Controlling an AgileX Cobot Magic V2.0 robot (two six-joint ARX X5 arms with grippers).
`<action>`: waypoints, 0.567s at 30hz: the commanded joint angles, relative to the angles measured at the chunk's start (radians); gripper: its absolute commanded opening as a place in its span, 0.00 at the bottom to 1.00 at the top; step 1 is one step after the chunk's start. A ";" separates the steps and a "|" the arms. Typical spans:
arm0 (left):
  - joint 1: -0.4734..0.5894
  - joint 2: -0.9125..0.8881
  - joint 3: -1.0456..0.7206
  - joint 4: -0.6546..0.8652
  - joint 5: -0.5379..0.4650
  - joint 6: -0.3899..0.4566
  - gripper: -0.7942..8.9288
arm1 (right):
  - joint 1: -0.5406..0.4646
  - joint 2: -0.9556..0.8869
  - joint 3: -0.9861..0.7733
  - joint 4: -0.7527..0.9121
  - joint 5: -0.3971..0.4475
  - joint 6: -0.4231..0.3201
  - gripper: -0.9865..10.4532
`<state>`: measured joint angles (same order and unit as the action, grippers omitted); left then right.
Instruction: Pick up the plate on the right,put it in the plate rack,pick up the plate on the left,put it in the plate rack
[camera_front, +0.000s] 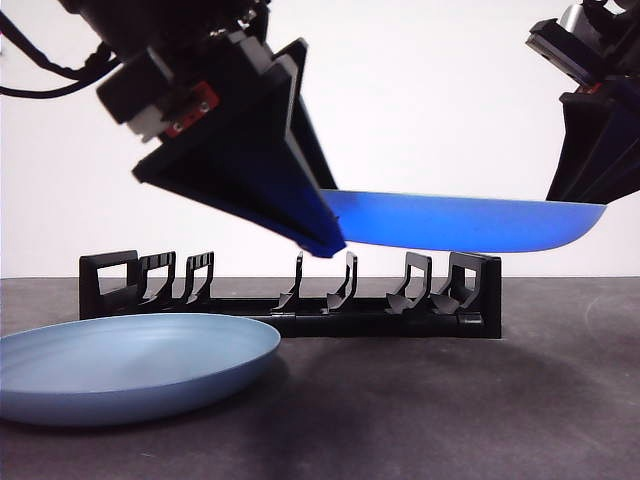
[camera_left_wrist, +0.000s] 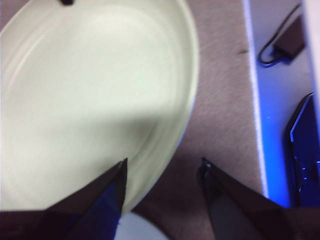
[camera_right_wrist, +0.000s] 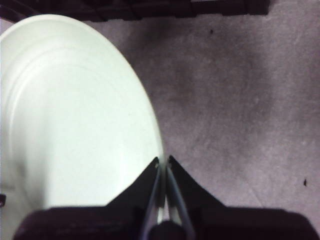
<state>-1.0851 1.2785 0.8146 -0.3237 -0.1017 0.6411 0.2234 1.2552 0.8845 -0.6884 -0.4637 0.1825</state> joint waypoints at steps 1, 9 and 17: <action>-0.003 0.008 0.000 0.026 0.034 0.019 0.13 | 0.002 -0.001 0.003 0.005 -0.006 -0.009 0.08; -0.004 0.008 0.000 0.047 0.055 0.045 0.07 | 0.002 -0.001 0.003 0.005 -0.008 -0.009 0.08; -0.004 0.009 0.000 0.019 0.076 0.044 0.07 | 0.002 -0.005 0.003 0.005 -0.009 -0.010 0.08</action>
<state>-1.0893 1.2808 0.8150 -0.2985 -0.0357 0.6735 0.2226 1.2552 0.8845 -0.6857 -0.4534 0.1753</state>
